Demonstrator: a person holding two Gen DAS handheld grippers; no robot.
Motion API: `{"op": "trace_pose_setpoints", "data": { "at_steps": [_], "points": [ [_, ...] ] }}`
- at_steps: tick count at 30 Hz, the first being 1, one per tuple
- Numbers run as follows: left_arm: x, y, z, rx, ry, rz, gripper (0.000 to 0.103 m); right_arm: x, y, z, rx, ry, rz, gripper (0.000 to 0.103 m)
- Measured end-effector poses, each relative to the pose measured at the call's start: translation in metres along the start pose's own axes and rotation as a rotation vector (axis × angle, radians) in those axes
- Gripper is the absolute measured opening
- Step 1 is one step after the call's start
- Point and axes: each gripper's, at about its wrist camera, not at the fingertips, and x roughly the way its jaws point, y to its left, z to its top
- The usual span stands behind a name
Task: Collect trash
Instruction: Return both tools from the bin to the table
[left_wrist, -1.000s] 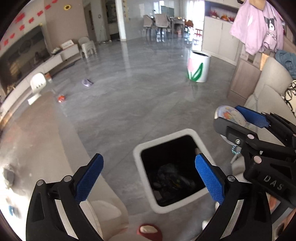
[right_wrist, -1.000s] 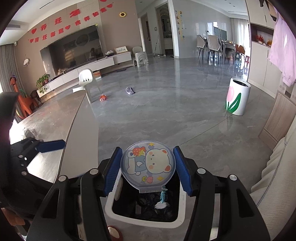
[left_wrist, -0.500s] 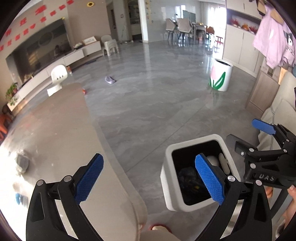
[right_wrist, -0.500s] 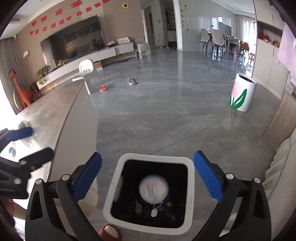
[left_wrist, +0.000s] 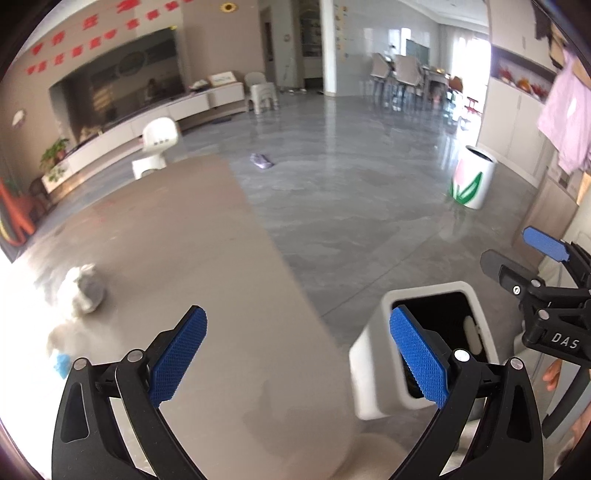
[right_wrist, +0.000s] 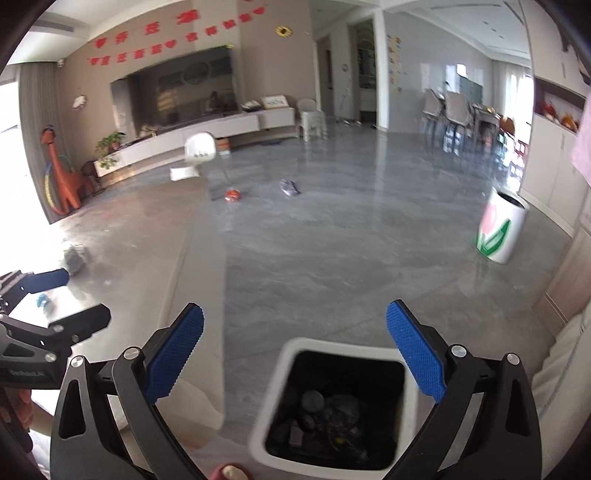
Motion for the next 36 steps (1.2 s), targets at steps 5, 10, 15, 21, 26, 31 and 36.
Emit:
{"op": "trace_pose_setpoints", "data": {
  "at_steps": [5, 10, 15, 21, 26, 31, 36],
  "points": [
    [-0.013, 0.038, -0.006, -0.059, -0.012, 0.049, 0.098, 0.005, 0.047, 0.012, -0.050, -0.009, 0.068, 0.099],
    [-0.031, 0.087, -0.012, -0.125, -0.026, 0.105, 0.098, 0.011, 0.099, 0.024, -0.108, -0.018, 0.135, 0.099],
    [-0.046, 0.139, -0.022, -0.179, -0.041, 0.158, 0.098, 0.015, 0.152, 0.032, -0.172, -0.027, 0.196, 0.099],
    [-0.052, 0.206, -0.038, -0.272, -0.040, 0.213, 0.098, 0.028, 0.220, 0.036, -0.245, -0.006, 0.279, 0.099],
    [-0.051, 0.259, -0.050, -0.313, -0.031, 0.254, 0.098, 0.040, 0.271, 0.038, -0.293, 0.008, 0.326, 0.099],
    [-0.049, 0.306, -0.061, -0.321, -0.032, 0.288, 0.098, 0.050, 0.318, 0.029, -0.336, 0.031, 0.369, 0.099],
    [-0.038, 0.344, -0.069, -0.337, -0.029, 0.307, 0.098, 0.060, 0.354, 0.023, -0.376, 0.041, 0.379, 0.099]
  ]
}}
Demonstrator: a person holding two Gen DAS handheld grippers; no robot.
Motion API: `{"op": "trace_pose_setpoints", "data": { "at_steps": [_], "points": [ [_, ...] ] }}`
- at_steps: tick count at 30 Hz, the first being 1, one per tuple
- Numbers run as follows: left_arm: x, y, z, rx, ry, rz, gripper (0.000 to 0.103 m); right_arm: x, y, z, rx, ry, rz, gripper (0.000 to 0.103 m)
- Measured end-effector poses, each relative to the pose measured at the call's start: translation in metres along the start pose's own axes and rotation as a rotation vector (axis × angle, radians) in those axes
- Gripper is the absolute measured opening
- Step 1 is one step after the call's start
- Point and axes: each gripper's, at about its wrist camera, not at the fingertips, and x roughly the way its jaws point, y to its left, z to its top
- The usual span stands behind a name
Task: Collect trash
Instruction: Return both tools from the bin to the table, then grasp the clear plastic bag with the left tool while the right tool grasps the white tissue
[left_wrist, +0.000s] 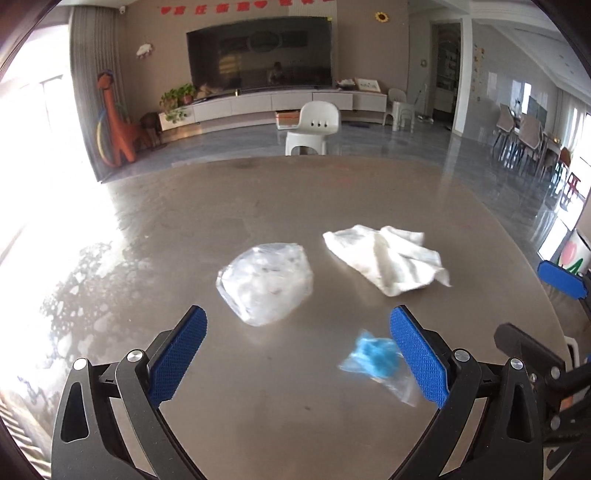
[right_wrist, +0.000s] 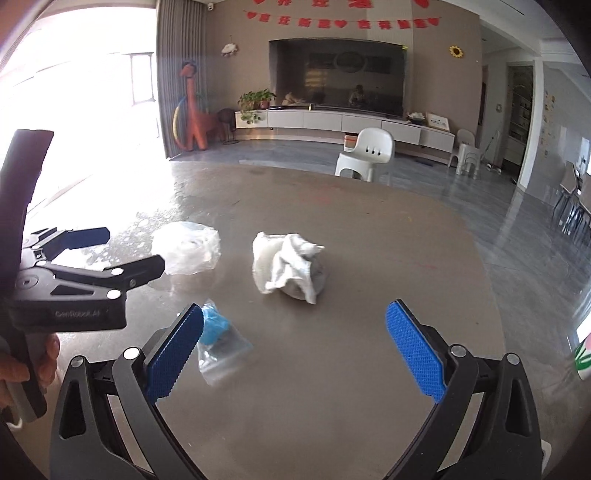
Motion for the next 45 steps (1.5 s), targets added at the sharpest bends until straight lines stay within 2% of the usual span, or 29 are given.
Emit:
{"op": "trace_pose_setpoints", "data": {
  "at_steps": [6, 9, 12, 13, 15, 16, 18, 21, 25, 31, 39, 41, 43, 45],
  "points": [
    [0.043, 0.030, 0.006, -0.061, 0.029, -0.045, 0.098, 0.018, 0.014, 0.006, -0.005, 0.007, 0.001, 0.099],
    [0.072, 0.039, 0.009, -0.083, 0.071, -0.037, 0.098, 0.029, 0.021, 0.009, -0.021, 0.020, -0.004, 0.099],
    [0.084, 0.040, 0.008, -0.085, 0.099, -0.036, 0.097, 0.041, 0.024, 0.011, -0.027, 0.028, -0.003, 0.099],
    [0.086, 0.040, 0.008, -0.082, 0.101, -0.039, 0.092, 0.043, 0.023, 0.011, -0.027, 0.028, -0.002, 0.099],
    [0.093, 0.036, 0.006, -0.065, 0.127, -0.052, 0.066, 0.049, 0.025, 0.013, -0.025, 0.030, 0.002, 0.099],
    [0.098, 0.036, 0.005, -0.070, 0.145, -0.070, 0.062, 0.053, 0.027, 0.014, -0.025, 0.031, 0.004, 0.099],
    [0.101, 0.033, 0.003, -0.067, 0.158, -0.091, 0.046, 0.055, 0.028, 0.016, -0.026, 0.026, 0.002, 0.099],
    [0.097, 0.030, 0.003, -0.047, 0.138, -0.104, 0.031, 0.058, 0.031, 0.019, -0.029, 0.019, 0.007, 0.099],
    [0.080, 0.031, 0.003, -0.060, 0.083, -0.110, 0.028, 0.064, 0.032, 0.022, -0.031, 0.016, 0.011, 0.099],
    [0.064, 0.034, 0.002, -0.047, 0.028, -0.077, 0.028, 0.083, 0.035, 0.029, -0.036, 0.028, 0.002, 0.099],
    [0.054, 0.030, 0.004, -0.033, 0.002, -0.067, 0.028, 0.124, 0.036, 0.034, -0.055, 0.102, -0.073, 0.097],
    [0.055, 0.030, 0.005, -0.038, 0.000, -0.072, 0.028, 0.133, 0.037, 0.032, -0.058, 0.131, -0.079, 0.075],
    [0.055, 0.034, 0.004, -0.040, 0.002, -0.071, 0.028, 0.141, 0.037, 0.030, -0.074, 0.159, -0.126, 0.036],
    [0.055, 0.036, 0.004, -0.047, 0.002, -0.071, 0.028, 0.142, 0.035, 0.030, -0.069, 0.162, -0.118, 0.018]
  ]
}}
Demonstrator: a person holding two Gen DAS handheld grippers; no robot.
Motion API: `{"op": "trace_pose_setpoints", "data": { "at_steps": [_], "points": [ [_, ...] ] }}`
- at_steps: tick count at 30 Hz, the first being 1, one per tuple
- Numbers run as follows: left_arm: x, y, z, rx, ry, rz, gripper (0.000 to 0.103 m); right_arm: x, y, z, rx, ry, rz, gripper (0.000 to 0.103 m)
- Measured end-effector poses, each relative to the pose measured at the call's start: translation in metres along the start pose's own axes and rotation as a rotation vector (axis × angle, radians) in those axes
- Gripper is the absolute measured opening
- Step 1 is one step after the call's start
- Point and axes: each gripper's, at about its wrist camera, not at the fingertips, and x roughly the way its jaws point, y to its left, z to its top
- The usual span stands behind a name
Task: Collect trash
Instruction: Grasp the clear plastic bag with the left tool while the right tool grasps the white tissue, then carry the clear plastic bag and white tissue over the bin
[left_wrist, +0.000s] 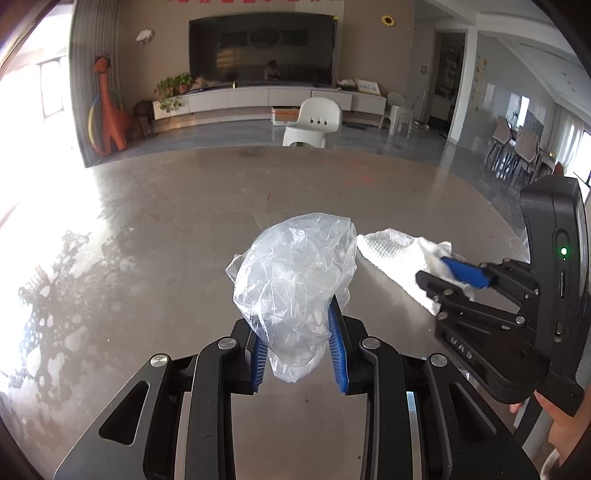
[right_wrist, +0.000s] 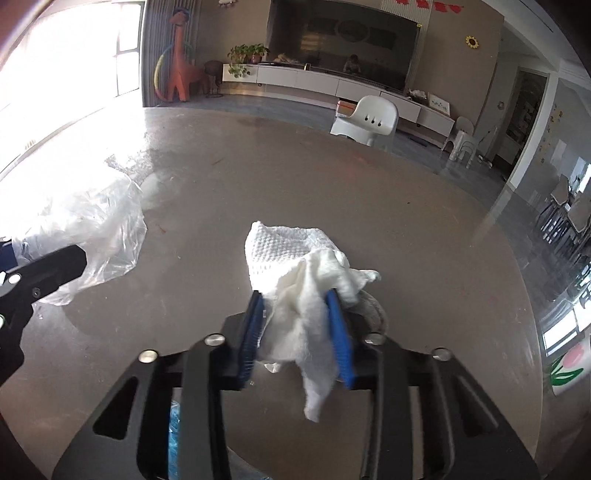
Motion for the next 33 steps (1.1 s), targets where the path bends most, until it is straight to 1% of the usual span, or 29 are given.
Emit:
{"op": "trace_pose_setpoints", "data": {
  "at_steps": [2, 4, 7, 8, 12, 16, 19, 23, 28, 33],
  "points": [
    [0.000, 0.000, 0.000, -0.002, -0.003, 0.004, 0.028, -0.002, -0.003, 0.001, 0.013, 0.000, 0.026, 0.011],
    [-0.002, 0.001, 0.001, -0.007, -0.009, 0.006, 0.028, -0.009, -0.006, 0.002, 0.035, -0.018, 0.064, 0.010],
    [-0.007, 0.004, 0.002, -0.013, -0.032, 0.005, 0.028, -0.037, -0.013, 0.006, 0.062, -0.096, 0.066, 0.010],
    [-0.008, 0.003, 0.002, -0.013, -0.037, 0.005, 0.028, -0.048, -0.017, 0.008, 0.078, -0.123, 0.081, 0.010],
    [-0.013, 0.005, 0.002, -0.013, -0.051, -0.002, 0.028, -0.083, -0.031, 0.013, 0.129, -0.175, 0.150, 0.010],
    [-0.021, 0.001, 0.002, -0.006, -0.068, -0.003, 0.028, -0.113, -0.049, 0.018, 0.181, -0.202, 0.192, 0.010],
    [-0.031, -0.005, 0.000, -0.001, -0.085, -0.011, 0.028, -0.134, -0.059, 0.015, 0.189, -0.223, 0.173, 0.010],
    [-0.055, -0.027, -0.001, 0.031, -0.120, -0.027, 0.028, -0.158, -0.071, 0.005, 0.196, -0.234, 0.145, 0.010],
    [-0.088, -0.053, 0.001, 0.030, -0.134, -0.090, 0.028, -0.185, -0.088, -0.013, 0.216, -0.244, 0.115, 0.010],
    [-0.119, -0.088, -0.002, 0.073, -0.148, -0.138, 0.028, -0.209, -0.103, -0.035, 0.243, -0.259, 0.090, 0.010]
  ]
}}
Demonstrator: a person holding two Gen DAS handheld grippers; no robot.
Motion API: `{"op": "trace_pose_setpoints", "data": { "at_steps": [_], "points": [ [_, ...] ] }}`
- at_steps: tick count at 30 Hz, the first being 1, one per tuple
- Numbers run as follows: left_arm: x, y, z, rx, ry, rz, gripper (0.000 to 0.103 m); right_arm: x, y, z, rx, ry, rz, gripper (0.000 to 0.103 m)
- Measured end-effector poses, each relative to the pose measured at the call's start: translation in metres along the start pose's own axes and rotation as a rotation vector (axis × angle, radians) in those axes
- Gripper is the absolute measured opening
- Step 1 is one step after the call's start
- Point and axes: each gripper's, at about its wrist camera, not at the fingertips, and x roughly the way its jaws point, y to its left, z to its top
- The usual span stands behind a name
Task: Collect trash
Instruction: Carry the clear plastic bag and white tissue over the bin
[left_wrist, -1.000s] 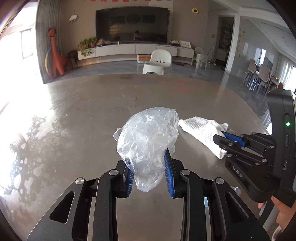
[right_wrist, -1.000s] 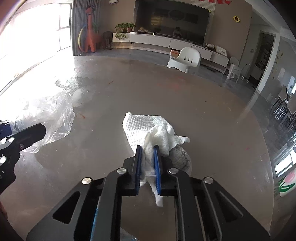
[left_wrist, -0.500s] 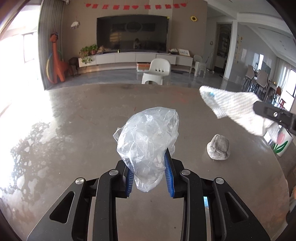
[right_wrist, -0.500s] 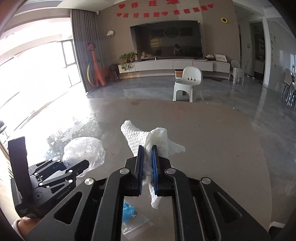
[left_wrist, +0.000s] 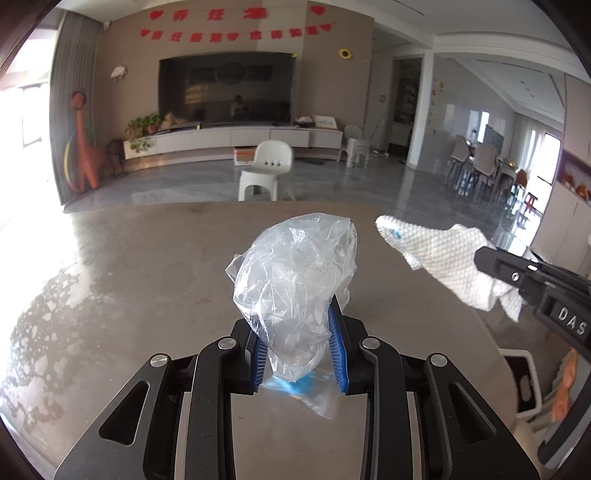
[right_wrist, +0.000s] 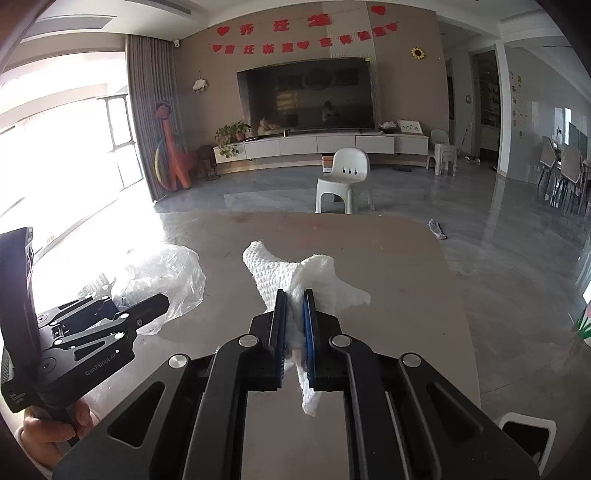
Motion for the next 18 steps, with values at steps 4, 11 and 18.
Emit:
{"op": "trace_pose_setpoints", "data": {
  "at_steps": [4, 11, 18],
  "points": [
    [-0.011, -0.034, 0.000, 0.033, -0.003, -0.044, 0.028, -0.027, -0.021, -0.008, 0.031, -0.021, -0.029, 0.010],
    [-0.018, -0.088, -0.001, 0.094, -0.007, -0.113, 0.028, -0.070, -0.058, -0.024, 0.056, -0.060, -0.110, 0.010],
    [-0.015, -0.156, -0.008, 0.176, 0.007, -0.205, 0.028, -0.105, -0.104, -0.048, 0.113, -0.084, -0.183, 0.010]
  ]
}}
